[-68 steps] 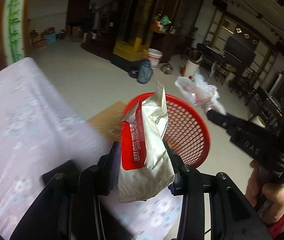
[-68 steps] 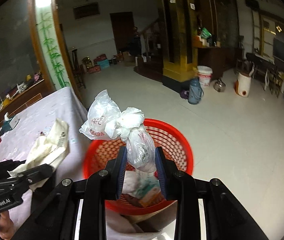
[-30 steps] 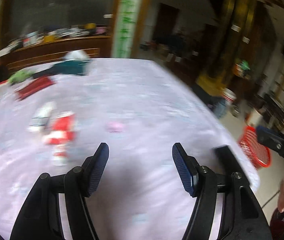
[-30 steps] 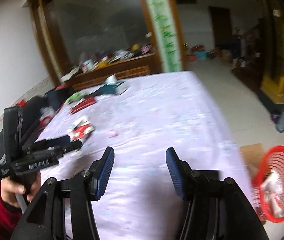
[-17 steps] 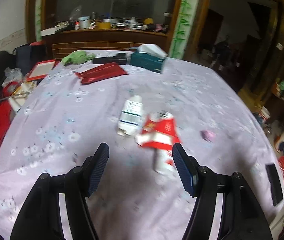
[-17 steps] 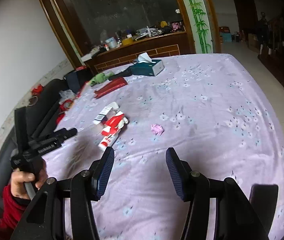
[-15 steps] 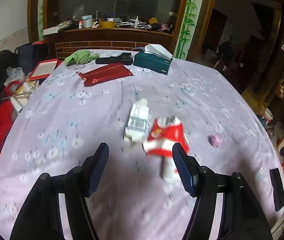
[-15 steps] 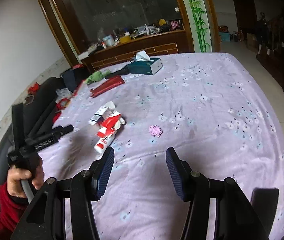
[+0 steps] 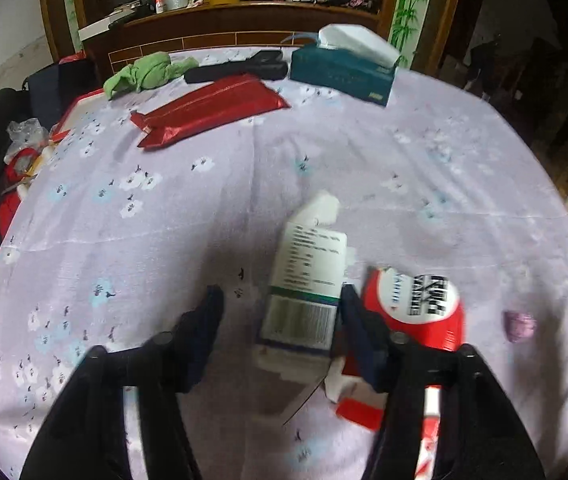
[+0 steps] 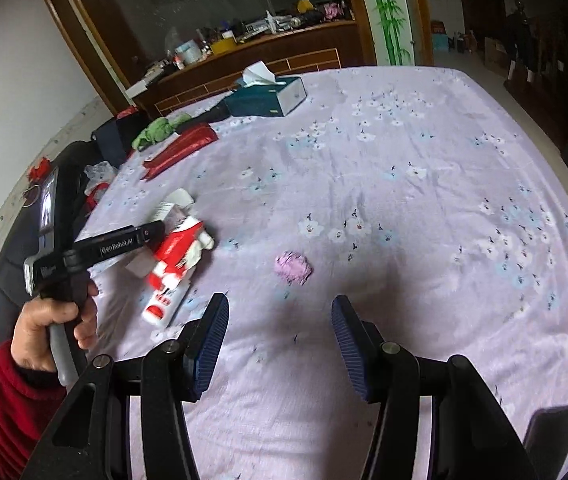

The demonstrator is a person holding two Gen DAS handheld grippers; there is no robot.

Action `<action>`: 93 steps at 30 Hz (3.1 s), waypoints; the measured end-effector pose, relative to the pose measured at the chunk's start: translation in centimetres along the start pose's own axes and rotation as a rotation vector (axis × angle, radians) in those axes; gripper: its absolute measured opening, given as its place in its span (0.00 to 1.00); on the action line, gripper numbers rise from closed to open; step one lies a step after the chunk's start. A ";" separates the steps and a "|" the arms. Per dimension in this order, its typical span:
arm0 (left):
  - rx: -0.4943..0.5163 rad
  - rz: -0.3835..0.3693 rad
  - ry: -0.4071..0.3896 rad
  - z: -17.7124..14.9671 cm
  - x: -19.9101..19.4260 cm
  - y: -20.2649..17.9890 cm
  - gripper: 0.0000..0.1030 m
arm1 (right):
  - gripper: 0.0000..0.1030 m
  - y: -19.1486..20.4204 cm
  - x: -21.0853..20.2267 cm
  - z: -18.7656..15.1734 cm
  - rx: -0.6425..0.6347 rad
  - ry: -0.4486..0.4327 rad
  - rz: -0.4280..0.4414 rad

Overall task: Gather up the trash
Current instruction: 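Grasp the white medicine box with the left tool while the right tool grasps the crumpled pink paper, then carry the medicine box and pink paper over the red wastebasket with both tools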

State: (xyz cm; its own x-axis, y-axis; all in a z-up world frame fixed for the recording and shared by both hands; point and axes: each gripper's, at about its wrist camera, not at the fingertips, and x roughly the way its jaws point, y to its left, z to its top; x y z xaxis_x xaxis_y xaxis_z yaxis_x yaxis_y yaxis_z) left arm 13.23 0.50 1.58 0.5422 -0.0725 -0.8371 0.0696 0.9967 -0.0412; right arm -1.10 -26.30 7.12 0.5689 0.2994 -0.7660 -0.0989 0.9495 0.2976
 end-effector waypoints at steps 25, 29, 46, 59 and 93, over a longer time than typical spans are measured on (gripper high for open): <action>-0.126 -0.157 -0.302 -7.2 -10.0 0.0 0.32 | 0.32 -0.5 6.6 0.5 -0.008 -0.002 -0.014; -0.161 -0.176 -0.307 -6.9 -8.7 0.6 0.32 | 0.32 0.6 4.4 -0.6 -0.052 -0.104 -0.023; -0.215 -0.140 -0.325 -6.8 -7.0 2.3 0.32 | 0.32 1.3 5.4 -0.9 -0.070 -0.161 0.034; -0.214 -0.190 -0.327 -7.5 -8.6 2.5 0.32 | 0.32 2.7 3.8 -1.8 -0.126 -0.182 0.035; 0.545 -0.776 -0.110 -21.1 -26.2 -38.1 0.33 | 0.33 -20.2 -34.1 -22.1 0.361 -0.486 -0.240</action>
State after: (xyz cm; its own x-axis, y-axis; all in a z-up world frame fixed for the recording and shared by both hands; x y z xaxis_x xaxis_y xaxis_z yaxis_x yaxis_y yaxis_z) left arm -21.33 -34.83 13.55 0.2549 -0.7373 -0.6257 0.8084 0.5175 -0.2804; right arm -36.53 -53.58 14.63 0.8539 -0.0747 -0.5150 0.3098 0.8681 0.3879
